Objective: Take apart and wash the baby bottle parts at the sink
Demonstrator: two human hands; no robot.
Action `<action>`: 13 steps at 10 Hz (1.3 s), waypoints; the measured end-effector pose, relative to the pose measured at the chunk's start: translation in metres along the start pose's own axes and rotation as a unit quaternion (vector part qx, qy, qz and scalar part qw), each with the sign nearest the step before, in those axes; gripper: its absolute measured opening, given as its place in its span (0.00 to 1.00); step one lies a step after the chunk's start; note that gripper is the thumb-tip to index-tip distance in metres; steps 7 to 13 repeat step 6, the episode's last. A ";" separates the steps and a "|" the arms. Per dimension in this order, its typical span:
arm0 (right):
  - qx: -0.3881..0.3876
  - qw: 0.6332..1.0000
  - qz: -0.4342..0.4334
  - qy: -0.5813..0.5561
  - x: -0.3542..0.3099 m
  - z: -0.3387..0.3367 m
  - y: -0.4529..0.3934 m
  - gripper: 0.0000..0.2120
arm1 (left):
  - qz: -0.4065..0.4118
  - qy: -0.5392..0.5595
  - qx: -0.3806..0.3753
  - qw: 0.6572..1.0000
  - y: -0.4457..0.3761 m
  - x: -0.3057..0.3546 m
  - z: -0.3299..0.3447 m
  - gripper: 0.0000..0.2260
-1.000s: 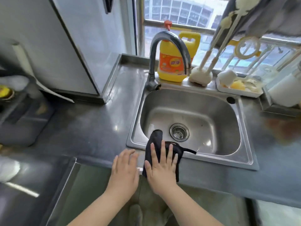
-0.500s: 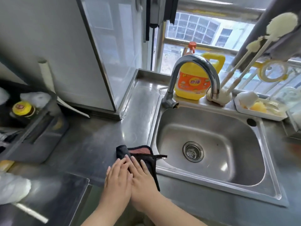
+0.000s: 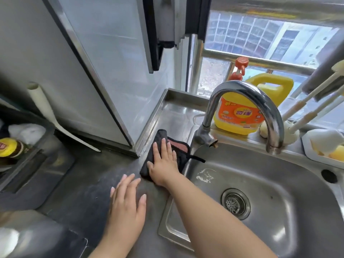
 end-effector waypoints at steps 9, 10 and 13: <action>0.037 0.996 -0.079 0.029 0.031 -0.042 0.059 0.24 | -0.028 0.007 -0.110 0.994 -0.040 0.043 0.004 0.24; 0.037 0.996 -0.079 0.029 0.031 -0.042 0.059 0.24 | -0.028 0.007 -0.110 0.994 -0.040 0.043 0.004 0.24; 0.037 0.996 -0.079 0.029 0.031 -0.042 0.059 0.24 | -0.028 0.007 -0.110 0.994 -0.040 0.043 0.004 0.24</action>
Point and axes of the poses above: each hand's wrist, its own y-axis away from the middle knuckle, its own z-axis out of the palm, x = y × z, the point moved 7 cm from there along -y, towards the middle knuckle, and after that the axes turned 15 degrees about z, right-handed, at the moved point
